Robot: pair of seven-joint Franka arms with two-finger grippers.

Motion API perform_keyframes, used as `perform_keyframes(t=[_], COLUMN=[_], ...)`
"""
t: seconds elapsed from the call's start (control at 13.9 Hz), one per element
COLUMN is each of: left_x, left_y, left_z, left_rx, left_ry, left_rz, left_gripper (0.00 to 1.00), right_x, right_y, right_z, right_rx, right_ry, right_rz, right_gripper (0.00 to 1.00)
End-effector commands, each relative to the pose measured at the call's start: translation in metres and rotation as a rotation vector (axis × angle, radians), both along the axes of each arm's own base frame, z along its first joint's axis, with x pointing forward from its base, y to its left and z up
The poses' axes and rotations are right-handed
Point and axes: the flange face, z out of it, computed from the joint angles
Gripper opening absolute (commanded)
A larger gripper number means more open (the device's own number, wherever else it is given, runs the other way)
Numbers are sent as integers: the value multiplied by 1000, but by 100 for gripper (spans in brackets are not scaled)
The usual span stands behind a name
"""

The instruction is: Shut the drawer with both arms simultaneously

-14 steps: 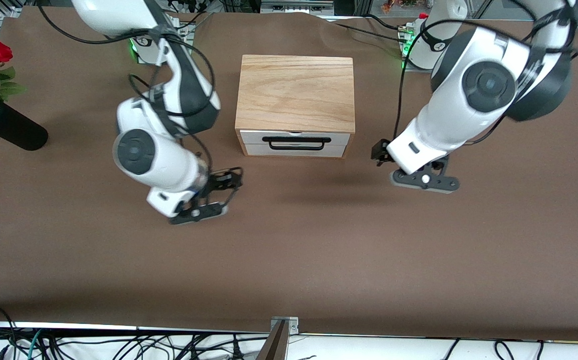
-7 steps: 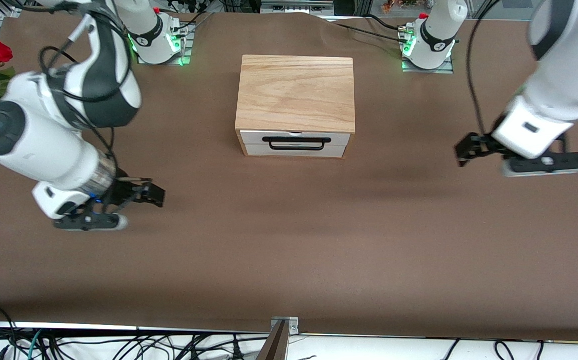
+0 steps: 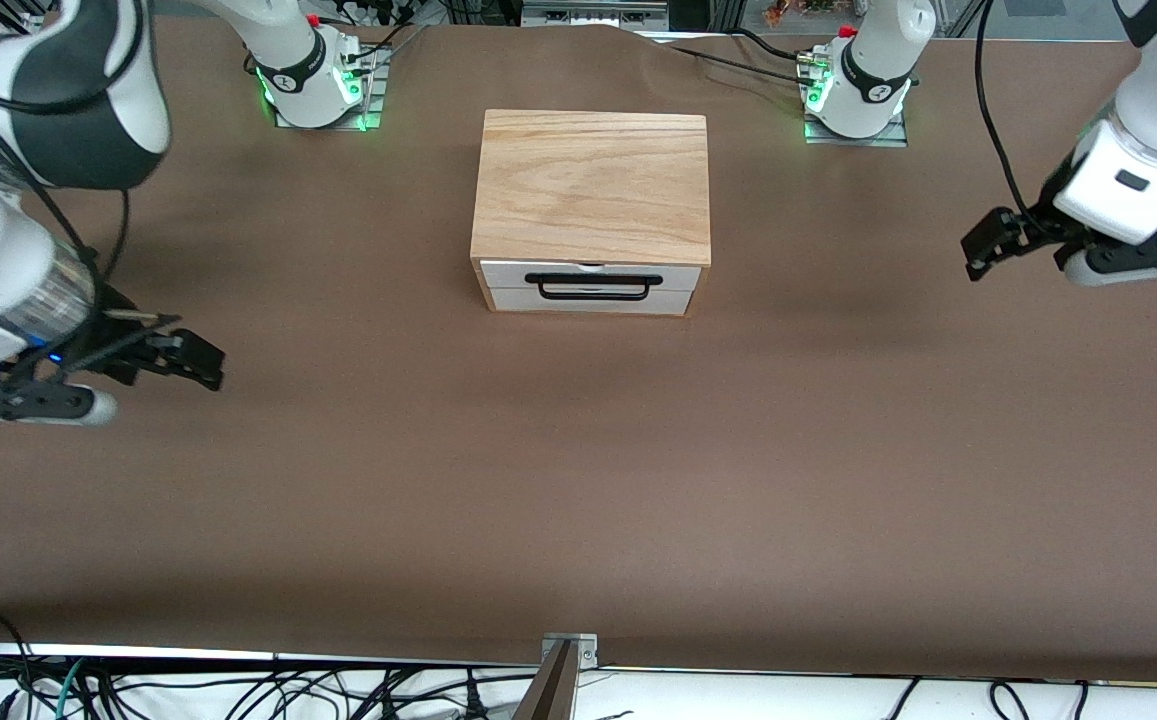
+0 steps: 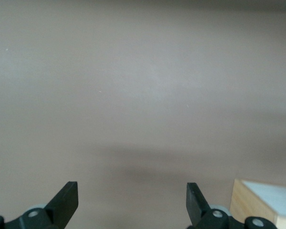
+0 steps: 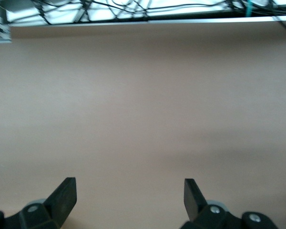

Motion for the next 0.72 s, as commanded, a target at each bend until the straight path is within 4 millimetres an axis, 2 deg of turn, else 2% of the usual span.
perform_keyframes(t=[0.0, 0.22, 0.43, 0.57, 0.65], left_x=[-6, -2, 17, 12, 4], left_y=[21, 24, 29, 35, 35], left_z=[-1, 2, 6, 5, 5], left_rx=[-15, -45, -48, -49, -52], left_ry=[20, 23, 79, 83, 76], left_rz=[-46, -39, -30, -20, -21], left_gripper=[100, 100, 100, 100, 100], right_x=[-37, -58, -72, -75, -74], right_y=[-40, -73, -70, -65, -64], right_z=[15, 18, 22, 20, 16], right_rx=[26, 46, 26, -31, -33], right_ry=[20, 34, 54, 78, 92], right_rz=[-11, -52, -38, -16, -13], right_gripper=[100, 100, 100, 100, 100])
